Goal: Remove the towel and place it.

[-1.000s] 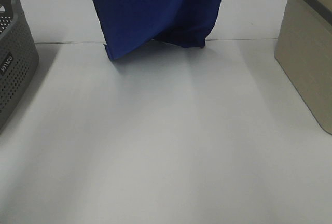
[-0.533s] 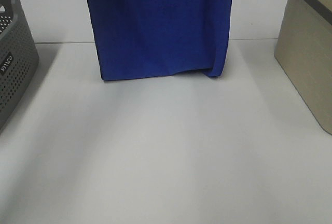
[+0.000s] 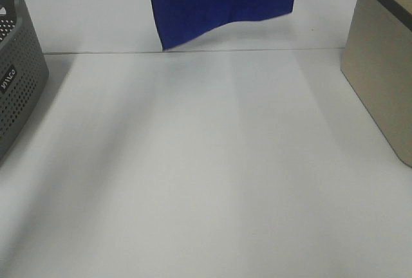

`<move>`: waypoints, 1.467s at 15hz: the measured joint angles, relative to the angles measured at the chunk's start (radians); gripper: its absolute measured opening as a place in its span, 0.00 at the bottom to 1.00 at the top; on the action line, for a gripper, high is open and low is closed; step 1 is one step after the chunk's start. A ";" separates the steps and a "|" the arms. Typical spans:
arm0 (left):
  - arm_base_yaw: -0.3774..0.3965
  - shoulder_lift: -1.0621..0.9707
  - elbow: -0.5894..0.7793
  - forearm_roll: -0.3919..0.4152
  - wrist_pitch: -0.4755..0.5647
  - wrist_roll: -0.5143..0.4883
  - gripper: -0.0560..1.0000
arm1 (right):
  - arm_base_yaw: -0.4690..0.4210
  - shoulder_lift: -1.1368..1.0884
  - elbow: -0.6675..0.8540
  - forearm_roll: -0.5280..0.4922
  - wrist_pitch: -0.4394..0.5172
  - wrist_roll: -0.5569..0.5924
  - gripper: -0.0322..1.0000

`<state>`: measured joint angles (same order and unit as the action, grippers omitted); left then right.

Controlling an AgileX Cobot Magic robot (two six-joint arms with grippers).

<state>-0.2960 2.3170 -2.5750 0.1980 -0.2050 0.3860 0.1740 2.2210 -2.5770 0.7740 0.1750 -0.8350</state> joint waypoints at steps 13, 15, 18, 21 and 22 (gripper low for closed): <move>-0.130 -0.016 0.000 0.014 1.386 0.001 0.05 | -0.001 0.079 0.003 -0.344 1.026 0.248 0.05; -0.116 -0.025 0.017 -0.040 1.418 -0.035 0.05 | -0.001 0.076 0.013 -0.365 1.043 0.293 0.05; -0.102 -0.095 0.147 -0.079 1.420 -0.090 0.05 | -0.001 0.002 0.187 -0.393 1.041 0.347 0.05; -0.102 -0.217 0.341 -0.124 1.419 -0.097 0.05 | -0.001 -0.135 0.423 -0.398 1.040 0.325 0.05; -0.102 -0.274 0.431 -0.157 1.419 -0.097 0.05 | -0.001 -0.192 0.507 -0.406 1.040 0.318 0.05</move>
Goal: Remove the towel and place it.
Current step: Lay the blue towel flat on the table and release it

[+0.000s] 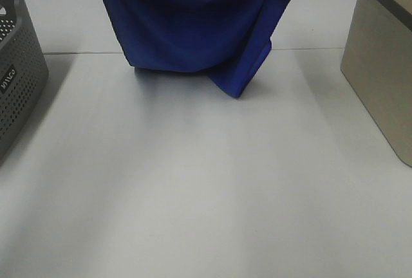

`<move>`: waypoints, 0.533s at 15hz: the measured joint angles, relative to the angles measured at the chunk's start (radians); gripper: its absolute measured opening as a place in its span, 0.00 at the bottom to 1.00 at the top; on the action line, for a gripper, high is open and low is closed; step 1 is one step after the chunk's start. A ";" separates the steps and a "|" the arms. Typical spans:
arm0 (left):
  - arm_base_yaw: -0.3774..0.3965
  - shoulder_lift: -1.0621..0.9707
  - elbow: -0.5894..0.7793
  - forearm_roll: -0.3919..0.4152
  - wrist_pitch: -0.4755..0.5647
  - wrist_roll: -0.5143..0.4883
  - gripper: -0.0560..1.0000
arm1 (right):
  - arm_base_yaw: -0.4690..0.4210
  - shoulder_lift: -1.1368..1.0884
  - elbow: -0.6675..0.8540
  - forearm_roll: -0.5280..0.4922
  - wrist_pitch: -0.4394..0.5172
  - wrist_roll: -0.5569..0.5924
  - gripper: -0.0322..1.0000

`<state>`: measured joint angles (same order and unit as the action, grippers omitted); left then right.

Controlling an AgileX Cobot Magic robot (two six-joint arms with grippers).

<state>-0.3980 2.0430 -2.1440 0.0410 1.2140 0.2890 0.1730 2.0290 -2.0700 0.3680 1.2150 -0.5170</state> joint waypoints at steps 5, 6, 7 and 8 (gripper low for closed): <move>-0.003 -0.186 0.356 -0.115 0.000 -0.011 0.05 | 0.000 -0.232 0.326 -0.075 0.000 -0.018 0.05; -0.004 -0.226 0.410 -0.118 0.000 -0.018 0.05 | 0.001 -0.268 0.387 -0.076 -0.001 -0.024 0.05; -0.006 -0.261 0.451 -0.120 -0.002 -0.028 0.05 | 0.001 -0.305 0.438 -0.074 -0.001 -0.025 0.05; -0.007 -0.292 0.490 -0.135 -0.003 -0.037 0.05 | 0.001 -0.333 0.486 -0.073 -0.001 -0.025 0.05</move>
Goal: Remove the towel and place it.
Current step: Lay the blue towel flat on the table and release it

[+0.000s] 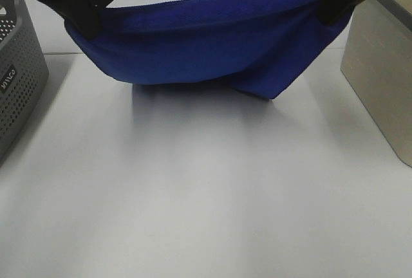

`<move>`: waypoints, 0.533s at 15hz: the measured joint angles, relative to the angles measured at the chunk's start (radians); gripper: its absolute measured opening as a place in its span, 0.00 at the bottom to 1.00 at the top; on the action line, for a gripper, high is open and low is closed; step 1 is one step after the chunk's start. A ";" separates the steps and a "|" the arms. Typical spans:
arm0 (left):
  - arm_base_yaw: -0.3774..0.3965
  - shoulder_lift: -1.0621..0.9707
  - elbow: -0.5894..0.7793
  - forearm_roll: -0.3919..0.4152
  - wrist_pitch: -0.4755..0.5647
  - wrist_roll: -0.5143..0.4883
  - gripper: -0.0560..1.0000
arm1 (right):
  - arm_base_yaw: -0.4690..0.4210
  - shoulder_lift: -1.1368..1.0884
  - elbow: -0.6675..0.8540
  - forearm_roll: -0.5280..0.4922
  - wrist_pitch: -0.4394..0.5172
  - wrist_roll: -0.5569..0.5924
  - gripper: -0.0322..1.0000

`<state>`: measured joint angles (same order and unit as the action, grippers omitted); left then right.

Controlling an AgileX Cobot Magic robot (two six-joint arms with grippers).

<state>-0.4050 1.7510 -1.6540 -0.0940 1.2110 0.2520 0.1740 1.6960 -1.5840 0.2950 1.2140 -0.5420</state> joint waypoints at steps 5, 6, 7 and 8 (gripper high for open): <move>-0.001 -0.110 0.227 -0.099 -0.007 -0.008 0.05 | 0.002 -0.121 0.158 0.006 0.000 0.000 0.05; -0.001 -0.129 0.269 -0.119 -0.008 -0.008 0.05 | 0.002 -0.147 0.174 0.013 0.000 0.002 0.05; -0.001 -0.147 0.303 -0.130 -0.009 -0.008 0.05 | 0.002 -0.171 0.201 0.019 0.000 0.004 0.05; -0.001 -0.165 0.337 -0.136 -0.010 -0.008 0.05 | 0.002 -0.188 0.233 0.023 0.000 0.008 0.05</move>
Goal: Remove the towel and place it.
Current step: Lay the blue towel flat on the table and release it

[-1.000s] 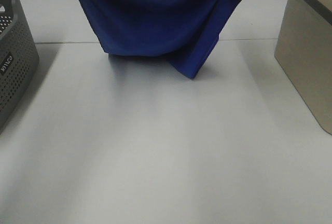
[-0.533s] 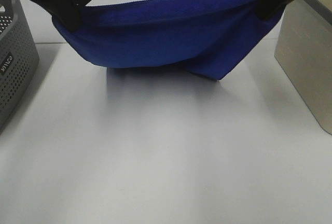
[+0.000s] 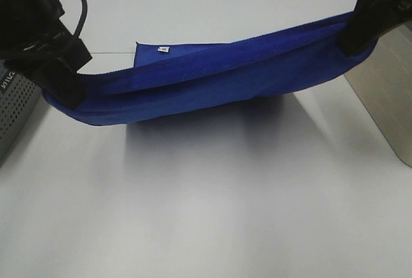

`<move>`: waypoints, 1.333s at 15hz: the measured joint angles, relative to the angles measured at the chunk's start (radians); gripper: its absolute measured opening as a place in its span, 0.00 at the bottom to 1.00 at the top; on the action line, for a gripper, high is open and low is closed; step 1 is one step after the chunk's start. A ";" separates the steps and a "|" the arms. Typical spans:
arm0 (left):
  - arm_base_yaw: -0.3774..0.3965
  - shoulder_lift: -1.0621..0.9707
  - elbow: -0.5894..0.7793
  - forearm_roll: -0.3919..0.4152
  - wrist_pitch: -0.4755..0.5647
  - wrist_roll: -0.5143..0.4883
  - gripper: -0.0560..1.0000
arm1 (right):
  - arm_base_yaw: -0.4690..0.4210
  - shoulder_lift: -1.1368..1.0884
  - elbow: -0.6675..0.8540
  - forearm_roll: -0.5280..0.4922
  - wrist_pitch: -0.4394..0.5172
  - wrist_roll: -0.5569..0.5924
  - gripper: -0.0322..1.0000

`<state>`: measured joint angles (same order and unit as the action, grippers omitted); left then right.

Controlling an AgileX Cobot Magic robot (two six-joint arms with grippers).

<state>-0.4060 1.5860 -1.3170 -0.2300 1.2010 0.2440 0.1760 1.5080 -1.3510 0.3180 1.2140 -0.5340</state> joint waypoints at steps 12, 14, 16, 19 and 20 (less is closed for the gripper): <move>-0.053 -0.077 0.294 -0.083 -0.010 0.003 0.05 | 0.000 -0.044 0.373 0.050 0.000 0.043 0.05; -0.091 -0.117 0.356 -0.094 -0.013 -0.032 0.05 | 0.000 -0.105 0.450 0.068 0.000 0.049 0.05; -0.151 -0.163 0.429 -0.128 -0.021 -0.064 0.05 | 0.000 -0.181 0.538 0.072 0.000 0.075 0.05; -0.218 -0.189 0.504 -0.156 -0.021 -0.106 0.05 | 0.000 -0.245 0.642 0.102 0.000 0.080 0.05; -0.241 -0.191 0.526 -0.163 -0.022 -0.111 0.05 | 0.000 -0.258 0.677 0.117 0.000 0.080 0.05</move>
<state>-0.6470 1.3950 -0.7910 -0.3930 1.1790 0.1330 0.1760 1.2500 -0.6740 0.4350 1.2140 -0.4540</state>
